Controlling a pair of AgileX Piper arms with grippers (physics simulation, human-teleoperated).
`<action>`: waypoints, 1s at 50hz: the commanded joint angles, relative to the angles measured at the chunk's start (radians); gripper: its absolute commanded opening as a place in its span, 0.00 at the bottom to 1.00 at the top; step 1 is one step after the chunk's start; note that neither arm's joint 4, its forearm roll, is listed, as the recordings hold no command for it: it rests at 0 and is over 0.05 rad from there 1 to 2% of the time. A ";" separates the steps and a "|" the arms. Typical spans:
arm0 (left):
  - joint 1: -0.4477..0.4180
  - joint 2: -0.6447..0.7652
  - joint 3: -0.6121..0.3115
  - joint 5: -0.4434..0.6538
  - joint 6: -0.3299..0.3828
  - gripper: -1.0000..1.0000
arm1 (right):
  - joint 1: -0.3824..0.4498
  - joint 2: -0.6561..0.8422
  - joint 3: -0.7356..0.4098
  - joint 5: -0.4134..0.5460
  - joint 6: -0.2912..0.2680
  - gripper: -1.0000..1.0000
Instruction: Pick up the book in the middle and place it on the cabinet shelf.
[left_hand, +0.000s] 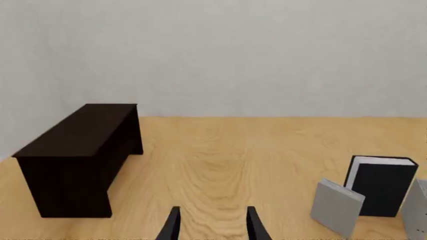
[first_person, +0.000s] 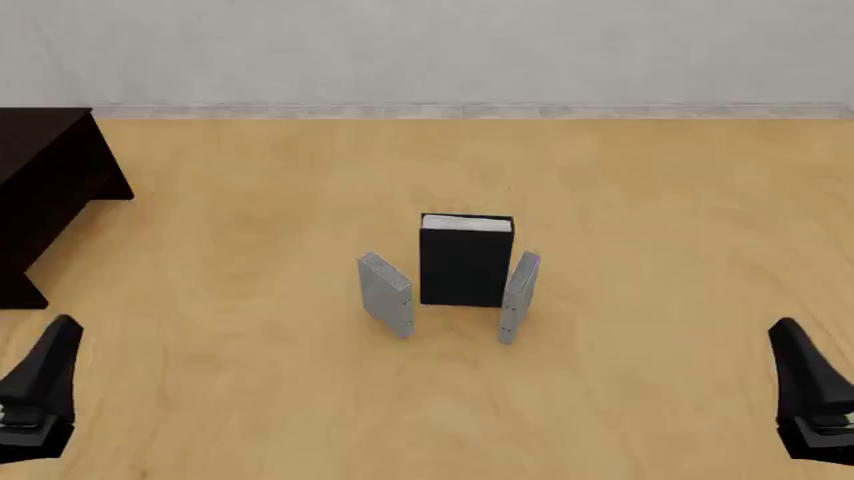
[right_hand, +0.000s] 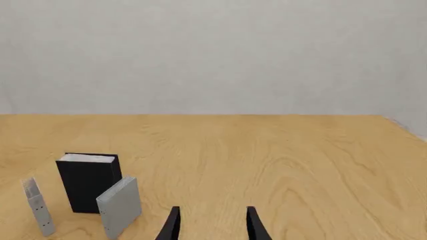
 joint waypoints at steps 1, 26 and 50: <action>-0.009 0.004 0.010 -0.006 -0.012 1.00 | 0.003 0.001 -0.003 0.002 -0.005 1.00; -0.097 0.405 -0.046 -0.331 -0.022 1.00 | 0.004 0.003 0.001 -0.001 -0.005 1.00; -0.274 0.869 -0.307 -0.490 0.118 1.00 | 0.004 0.007 0.001 -0.005 -0.005 1.00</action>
